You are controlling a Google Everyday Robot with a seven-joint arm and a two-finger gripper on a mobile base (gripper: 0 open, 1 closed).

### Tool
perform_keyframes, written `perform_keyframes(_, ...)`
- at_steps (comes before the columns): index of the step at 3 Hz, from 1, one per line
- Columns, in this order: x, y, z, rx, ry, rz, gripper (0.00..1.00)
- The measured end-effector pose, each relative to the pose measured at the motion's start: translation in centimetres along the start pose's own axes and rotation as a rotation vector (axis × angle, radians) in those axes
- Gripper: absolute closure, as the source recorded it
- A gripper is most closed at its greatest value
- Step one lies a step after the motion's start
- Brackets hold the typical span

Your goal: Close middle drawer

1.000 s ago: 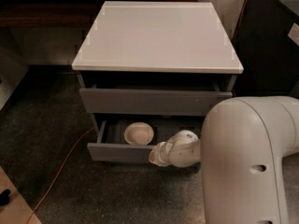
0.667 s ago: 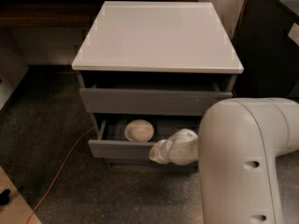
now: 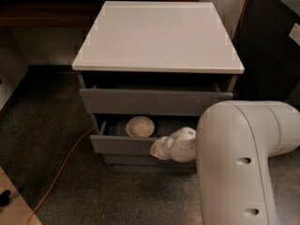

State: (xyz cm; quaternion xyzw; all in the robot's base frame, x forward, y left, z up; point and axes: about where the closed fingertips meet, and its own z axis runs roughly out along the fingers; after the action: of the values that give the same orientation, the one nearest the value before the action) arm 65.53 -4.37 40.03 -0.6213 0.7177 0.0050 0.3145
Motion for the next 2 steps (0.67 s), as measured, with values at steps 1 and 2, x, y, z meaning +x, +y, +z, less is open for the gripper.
perform_keyframes(1, 0.18, -1.32, 1.03, 0.02, -0.003, 0.011, 1.0)
perform_keyframes(2, 0.38, -2.27, 1.57, 0.033, 0.0, 0.017, 1.0)
